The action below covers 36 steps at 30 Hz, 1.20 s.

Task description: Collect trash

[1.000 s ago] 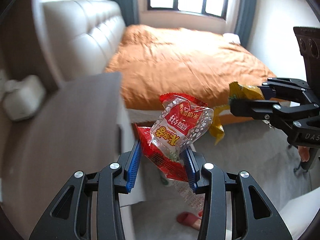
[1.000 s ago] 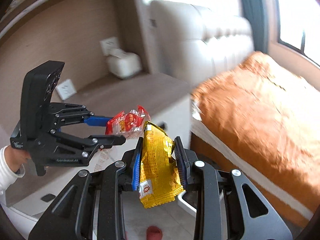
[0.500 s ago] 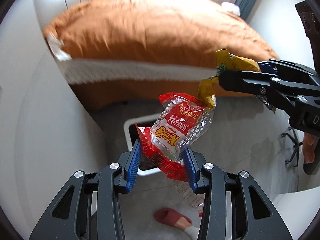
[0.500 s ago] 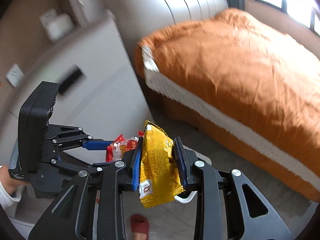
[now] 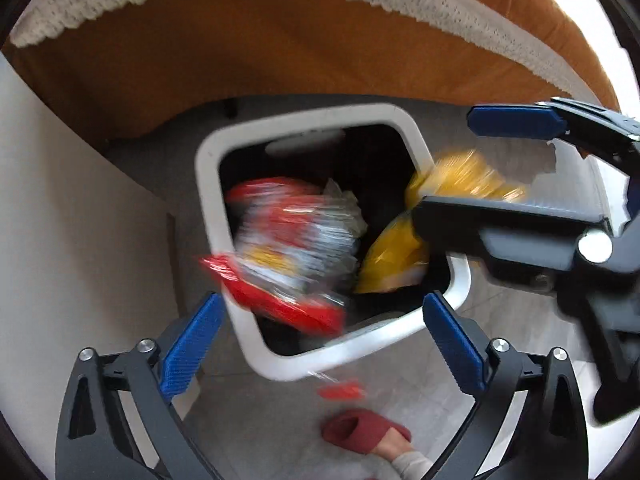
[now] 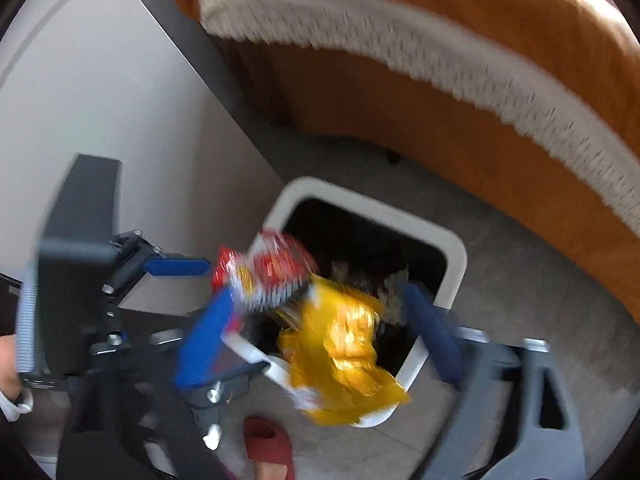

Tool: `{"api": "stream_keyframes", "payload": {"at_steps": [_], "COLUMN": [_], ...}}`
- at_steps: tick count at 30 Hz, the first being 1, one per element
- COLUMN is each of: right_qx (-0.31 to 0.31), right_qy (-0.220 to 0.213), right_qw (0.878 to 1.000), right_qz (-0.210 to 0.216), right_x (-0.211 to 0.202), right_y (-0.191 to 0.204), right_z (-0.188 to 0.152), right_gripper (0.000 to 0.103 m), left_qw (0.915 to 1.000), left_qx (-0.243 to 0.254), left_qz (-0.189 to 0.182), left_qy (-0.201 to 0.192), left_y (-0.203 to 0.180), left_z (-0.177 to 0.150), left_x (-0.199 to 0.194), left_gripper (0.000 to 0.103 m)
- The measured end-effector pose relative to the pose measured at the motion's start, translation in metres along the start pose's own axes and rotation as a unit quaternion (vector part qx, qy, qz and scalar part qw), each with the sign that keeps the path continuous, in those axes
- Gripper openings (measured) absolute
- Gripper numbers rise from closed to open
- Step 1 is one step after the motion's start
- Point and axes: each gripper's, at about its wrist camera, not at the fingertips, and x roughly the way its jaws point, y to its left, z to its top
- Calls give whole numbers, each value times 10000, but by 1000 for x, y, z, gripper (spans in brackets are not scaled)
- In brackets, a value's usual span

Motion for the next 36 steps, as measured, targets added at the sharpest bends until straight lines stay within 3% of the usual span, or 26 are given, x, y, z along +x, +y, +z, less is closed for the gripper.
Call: {"api": "stream_keyframes", "payload": {"at_steps": [4, 9, 15, 21, 26, 30, 36], "right_qx": [73, 126, 2, -168, -510, -758, -1242], "right_qy": [-36, -483, -1110, -1783, -2267, -2484, -2690], "right_qw": [10000, 9987, 9937, 9838, 9725, 9650, 9512], "right_qz": [-53, -110, -177, -63, 145, 368, 865], "right_x": [-16, -100, -225, -328, -396, -434, -472], "right_y": [0, 19, 59, 109, 167, 210, 284], "right_z": [0, 5, 20, 46, 61, 65, 60], "right_gripper": [94, 98, 98, 98, 98, 98, 98], "left_qw": [9999, 9990, 9922, 9813, 9677, 9550, 9257], "left_qx": [59, -85, -343, -675, -987, -1178, -1804], "left_qz": [95, 68, 92, 71, 255, 652, 1206], "left_qy": [-75, -443, -1193, -1802, -2306, -2642, -3097], "left_y": [-3, -10, -26, -48, -49, -39, -13], "left_z": [1, 4, 2, -23, -54, -88, -157], "left_x": [-18, -89, -220, -346, -438, -501, -583], "left_gripper": [98, 98, 98, 98, 98, 98, 98]}}
